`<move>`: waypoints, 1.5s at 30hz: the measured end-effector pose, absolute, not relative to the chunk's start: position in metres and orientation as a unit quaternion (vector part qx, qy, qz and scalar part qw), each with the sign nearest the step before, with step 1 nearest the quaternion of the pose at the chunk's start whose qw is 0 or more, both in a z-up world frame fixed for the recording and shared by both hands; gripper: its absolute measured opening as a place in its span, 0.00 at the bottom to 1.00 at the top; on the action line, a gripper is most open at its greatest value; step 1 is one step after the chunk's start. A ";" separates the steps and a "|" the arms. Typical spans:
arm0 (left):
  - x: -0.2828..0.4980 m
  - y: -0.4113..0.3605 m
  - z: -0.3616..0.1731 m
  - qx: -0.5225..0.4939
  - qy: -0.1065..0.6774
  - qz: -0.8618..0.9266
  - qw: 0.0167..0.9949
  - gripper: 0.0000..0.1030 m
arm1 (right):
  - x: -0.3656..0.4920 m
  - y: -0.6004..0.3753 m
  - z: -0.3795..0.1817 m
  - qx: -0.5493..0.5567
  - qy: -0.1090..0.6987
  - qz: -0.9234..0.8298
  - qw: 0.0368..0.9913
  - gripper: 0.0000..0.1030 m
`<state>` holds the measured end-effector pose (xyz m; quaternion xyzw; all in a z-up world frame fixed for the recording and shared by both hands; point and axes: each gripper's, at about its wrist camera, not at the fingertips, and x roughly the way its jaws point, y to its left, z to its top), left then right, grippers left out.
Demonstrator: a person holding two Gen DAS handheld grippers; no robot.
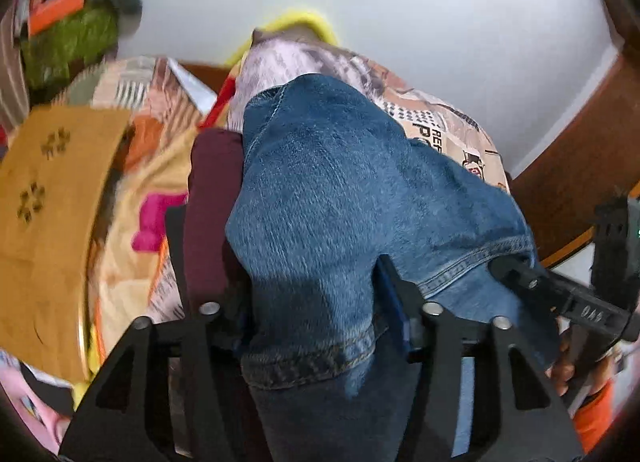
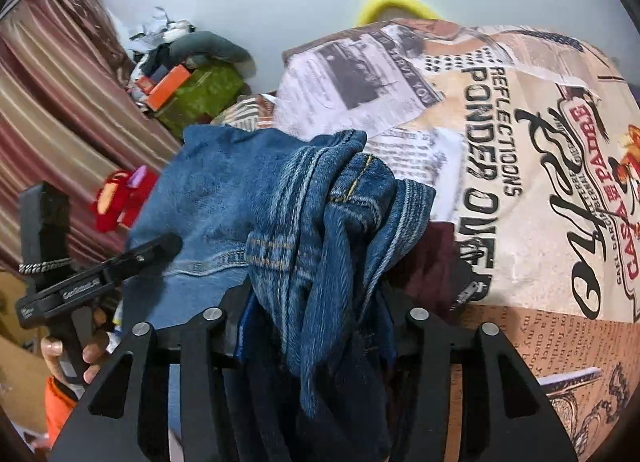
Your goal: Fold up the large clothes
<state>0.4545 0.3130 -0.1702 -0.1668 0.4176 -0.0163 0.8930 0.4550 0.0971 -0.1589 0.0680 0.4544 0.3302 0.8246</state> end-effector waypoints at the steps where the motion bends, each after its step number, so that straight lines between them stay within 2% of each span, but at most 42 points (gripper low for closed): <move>1: 0.452 0.310 -0.168 -0.158 0.415 -0.012 0.896 0.56 | 0.453 0.093 -0.156 0.067 0.455 0.330 0.825 0.49; 5: 0.434 0.299 -0.151 -0.123 0.420 0.025 0.899 0.58 | 0.433 0.079 -0.135 0.033 0.454 0.311 0.834 0.49; 12: 0.366 0.280 -0.098 -0.078 0.380 0.049 0.920 0.58 | 0.359 0.051 -0.065 0.001 0.365 0.314 0.876 0.49; 18: 0.268 0.234 -0.018 -0.026 0.285 0.043 0.957 0.58 | 0.285 0.027 0.000 0.018 0.284 0.340 0.896 0.49; 24: 0.164 0.188 0.043 0.010 0.172 0.034 0.984 0.58 | 0.210 0.011 0.035 0.029 0.185 0.366 0.912 0.49; 29: 0.094 0.167 0.059 0.008 0.105 0.042 0.994 0.58 | 0.145 0.002 0.042 0.022 0.110 0.367 0.923 0.49; 34: 0.048 0.151 0.047 0.013 0.058 0.066 0.996 0.61 | 0.104 0.001 0.030 0.015 0.068 0.354 0.932 0.50; 36: 0.034 0.143 0.040 0.019 0.042 0.086 0.995 0.63 | 0.096 0.001 0.022 0.015 0.062 0.342 0.937 0.54; 37: 0.028 0.140 0.035 0.023 0.035 0.098 0.994 0.68 | 0.093 0.002 0.019 0.016 0.059 0.339 0.939 0.58; 41: 0.017 0.137 0.020 0.018 0.028 0.116 0.993 0.93 | 0.089 0.006 0.012 0.006 0.051 0.313 0.948 0.78; 43: 0.015 0.137 0.014 0.020 0.028 0.129 0.991 0.98 | 0.086 0.006 0.011 0.002 0.048 0.303 0.952 0.85; 45: 0.016 0.139 0.011 0.018 0.030 0.133 0.991 0.99 | 0.085 0.005 0.011 0.006 0.048 0.292 0.955 0.95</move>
